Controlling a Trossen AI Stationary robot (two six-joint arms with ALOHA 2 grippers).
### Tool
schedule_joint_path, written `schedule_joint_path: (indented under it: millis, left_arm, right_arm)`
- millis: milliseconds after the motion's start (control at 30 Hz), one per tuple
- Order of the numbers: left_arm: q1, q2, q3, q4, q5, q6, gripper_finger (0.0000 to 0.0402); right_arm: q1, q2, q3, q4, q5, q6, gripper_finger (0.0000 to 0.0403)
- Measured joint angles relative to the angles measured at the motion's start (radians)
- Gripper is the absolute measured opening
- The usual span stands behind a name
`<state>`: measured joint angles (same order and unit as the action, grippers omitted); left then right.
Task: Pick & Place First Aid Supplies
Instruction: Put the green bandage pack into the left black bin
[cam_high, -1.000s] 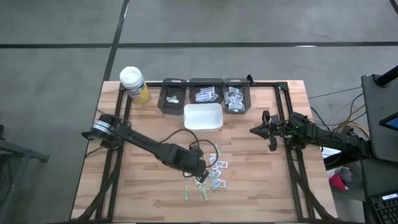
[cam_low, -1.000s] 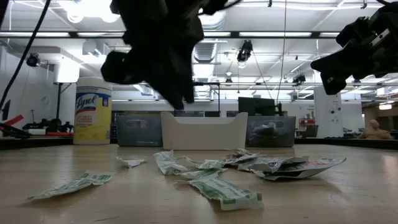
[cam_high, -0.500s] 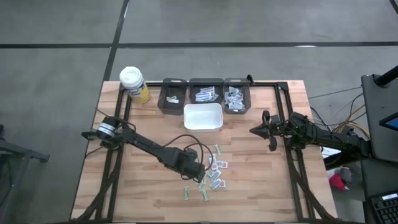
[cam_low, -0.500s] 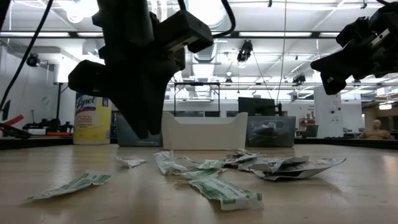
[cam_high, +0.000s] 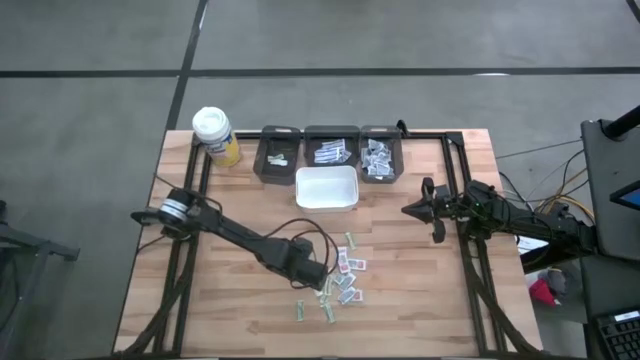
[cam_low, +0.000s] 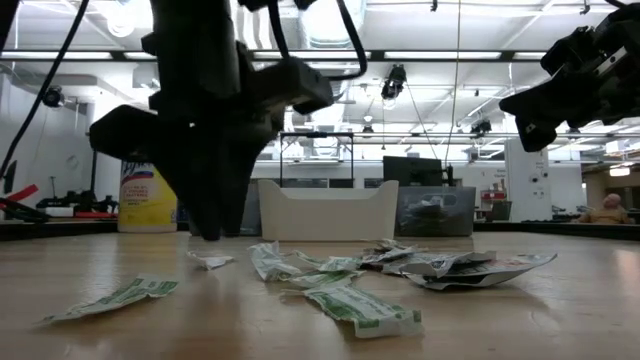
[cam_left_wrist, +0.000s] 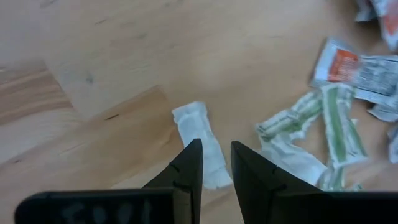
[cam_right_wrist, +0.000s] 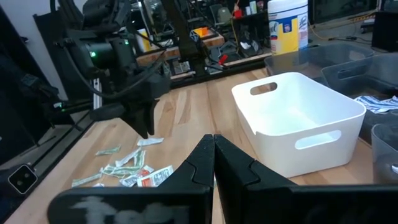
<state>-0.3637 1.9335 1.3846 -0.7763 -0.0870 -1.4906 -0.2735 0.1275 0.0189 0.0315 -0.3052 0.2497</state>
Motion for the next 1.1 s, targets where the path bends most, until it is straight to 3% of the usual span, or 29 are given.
schedule_joint_path:
  millis: [400,633,800,933,1100]
  left_arm:
    - [0.006,0.078,-0.003,0.002,0.033,-0.014,0.0073]
    - [0.004,0.061,-0.005,-0.006,-0.015,0.012,0.0009]
    - [0.005,0.04,-0.006,-0.025,-0.046,0.052,0.0004]
    - [0.005,-0.014,0.019,-0.067,-0.148,0.119,0.0001]
    - [0.026,-0.122,0.048,-0.222,-0.409,0.132,0.0]
  right_arm:
    - [0.0,0.007,0.0,0.0,0.001,0.007,0.0008]
    - [0.0,0.007,0.0,0.0,0.001,0.008,0.0008]
    - [0.0,0.007,0.0,0.0,0.001,0.008,0.0008]
    - [0.0,0.007,0.0,0.0,0.001,0.008,0.0008]
    - [0.0,0.011,0.0,0.0,0.001,0.008,0.0008]
